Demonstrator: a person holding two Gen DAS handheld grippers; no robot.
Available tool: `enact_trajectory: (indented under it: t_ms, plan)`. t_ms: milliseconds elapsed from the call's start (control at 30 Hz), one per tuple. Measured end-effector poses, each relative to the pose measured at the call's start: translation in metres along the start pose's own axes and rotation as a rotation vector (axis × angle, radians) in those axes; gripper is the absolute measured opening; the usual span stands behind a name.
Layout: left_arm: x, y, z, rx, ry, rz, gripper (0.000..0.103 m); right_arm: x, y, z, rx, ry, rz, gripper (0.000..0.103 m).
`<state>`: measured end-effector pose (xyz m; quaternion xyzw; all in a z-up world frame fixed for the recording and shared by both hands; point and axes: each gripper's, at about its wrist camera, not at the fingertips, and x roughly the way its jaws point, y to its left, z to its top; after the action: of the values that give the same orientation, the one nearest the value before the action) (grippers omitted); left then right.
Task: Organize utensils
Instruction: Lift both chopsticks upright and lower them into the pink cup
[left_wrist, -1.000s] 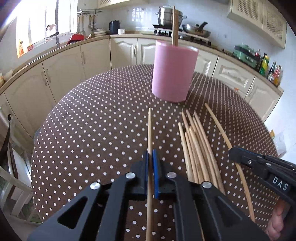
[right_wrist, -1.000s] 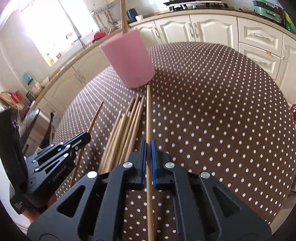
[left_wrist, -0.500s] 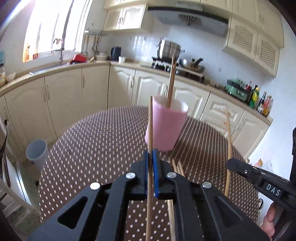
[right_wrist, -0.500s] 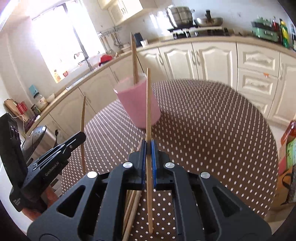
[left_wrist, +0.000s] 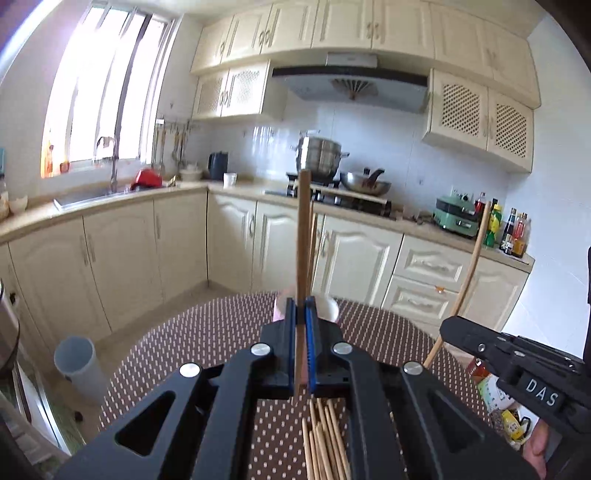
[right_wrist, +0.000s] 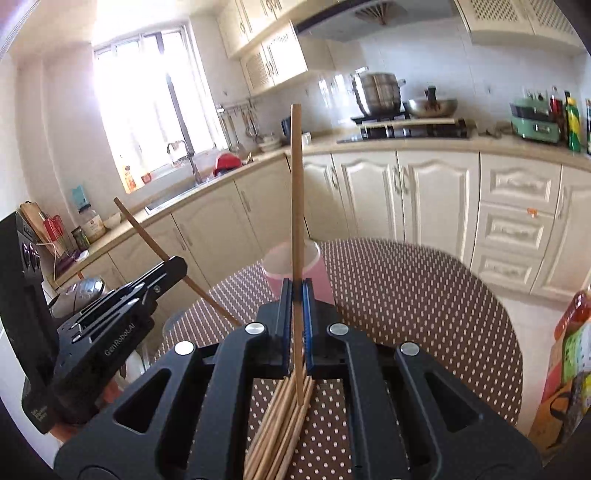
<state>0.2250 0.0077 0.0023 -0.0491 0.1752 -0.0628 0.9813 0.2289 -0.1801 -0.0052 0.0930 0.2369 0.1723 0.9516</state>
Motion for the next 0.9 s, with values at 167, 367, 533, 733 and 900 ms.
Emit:
enact_trajectory:
  t_ms: [167,367,533,733,900]
  plan:
    - [-0.009,-0.016,0.028,0.041,-0.067,0.004,0.006,-0.007,0.01,0.025,-0.035,-0.054,0.003,0.006]
    - [-0.012,-0.03,0.059,0.068,-0.117,0.001,0.006,-0.013,0.021,0.061,-0.054,-0.13,-0.003,0.006]
    - [-0.007,-0.034,0.08,0.073,-0.139,0.006,0.006,-0.011,0.028,0.086,-0.079,-0.166,0.007,0.006]
    - [0.013,-0.03,0.094,0.067,-0.129,0.01,0.006,0.005,0.034,0.108,-0.099,-0.18,0.006,0.006]
    - [0.035,-0.021,0.099,0.055,-0.109,0.018,0.006,0.029,0.035,0.114,-0.116,-0.175,-0.023,0.006]
